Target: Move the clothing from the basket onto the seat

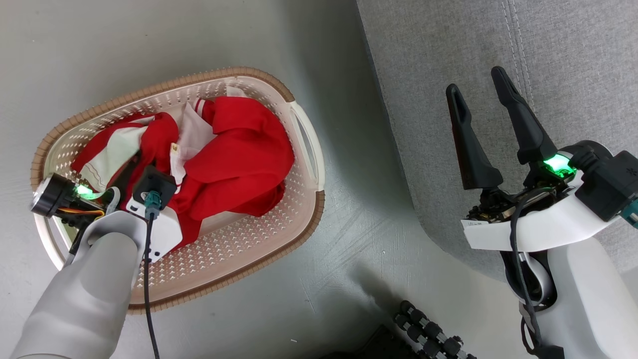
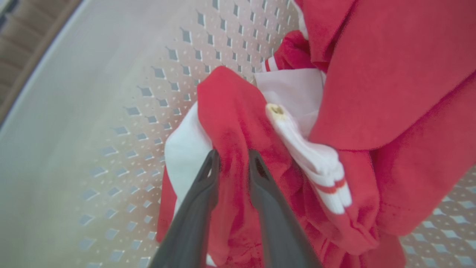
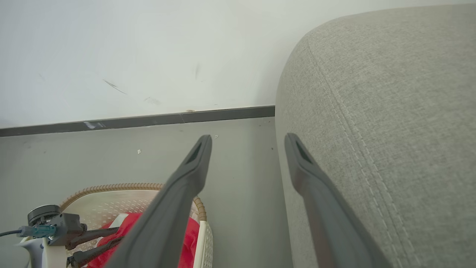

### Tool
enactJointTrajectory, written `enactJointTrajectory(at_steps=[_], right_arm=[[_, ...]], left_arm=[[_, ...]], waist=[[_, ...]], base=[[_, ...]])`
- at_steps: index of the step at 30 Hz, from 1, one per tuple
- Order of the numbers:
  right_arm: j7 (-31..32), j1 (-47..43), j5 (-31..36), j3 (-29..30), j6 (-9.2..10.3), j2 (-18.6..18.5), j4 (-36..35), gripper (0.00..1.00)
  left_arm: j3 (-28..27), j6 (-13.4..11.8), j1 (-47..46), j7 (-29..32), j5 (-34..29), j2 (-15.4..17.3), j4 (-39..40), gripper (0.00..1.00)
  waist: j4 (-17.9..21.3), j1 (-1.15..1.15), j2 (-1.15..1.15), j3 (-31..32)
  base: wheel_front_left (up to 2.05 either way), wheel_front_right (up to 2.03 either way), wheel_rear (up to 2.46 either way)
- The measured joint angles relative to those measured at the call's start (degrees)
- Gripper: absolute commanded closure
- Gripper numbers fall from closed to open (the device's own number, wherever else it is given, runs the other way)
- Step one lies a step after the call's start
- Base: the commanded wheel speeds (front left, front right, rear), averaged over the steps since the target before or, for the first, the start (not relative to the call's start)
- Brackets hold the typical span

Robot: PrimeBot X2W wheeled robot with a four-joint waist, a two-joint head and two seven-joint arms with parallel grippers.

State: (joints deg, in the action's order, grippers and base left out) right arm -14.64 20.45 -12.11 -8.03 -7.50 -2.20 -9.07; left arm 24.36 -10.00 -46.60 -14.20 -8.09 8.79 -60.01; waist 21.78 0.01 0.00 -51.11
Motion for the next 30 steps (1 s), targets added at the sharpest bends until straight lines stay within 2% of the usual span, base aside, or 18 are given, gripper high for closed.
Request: enactJointTrajectory(at_steps=[1, 19, 24, 30], right_arm=[[0.0, 0.0, 0.0, 0.0, 0.00, 0.0, 0.0, 0.00], [0.0, 1.2, 0.0, 0.8, 0.00, 0.0, 0.9, 0.00], [0.0, 1.3, 0.1, 0.9, 0.00, 0.0, 1.9, 0.00], [0.0, 2.4, 0.6, 1.0, 0.00, 0.0, 2.3, 0.00]], left_arm=[[0.0, 0.0, 0.0, 0.0, 0.0, -0.2, -0.2, 1.00], [1.5, 0.1, 0.0, 0.0, 0.0, -2.6, 0.3, 1.00], [2.3, 0.6, 0.0, -0.1, 0.0, -2.8, 2.8, 1.00], [3.8, 0.7, 0.4, -0.1, -0.2, -3.2, 10.5, 1.00]], waist=[[0.0, 0.00, 0.00, 0.0], [-1.1, -0.01, 0.00, 0.9], [-2.1, 0.00, 0.00, 1.6], [-3.5, -0.01, 0.00, 2.8]], base=[[0.00, 0.00, 0.00], [0.00, 0.00, 0.00], [0.00, 0.00, 0.00], [0.00, 0.00, 0.00]])
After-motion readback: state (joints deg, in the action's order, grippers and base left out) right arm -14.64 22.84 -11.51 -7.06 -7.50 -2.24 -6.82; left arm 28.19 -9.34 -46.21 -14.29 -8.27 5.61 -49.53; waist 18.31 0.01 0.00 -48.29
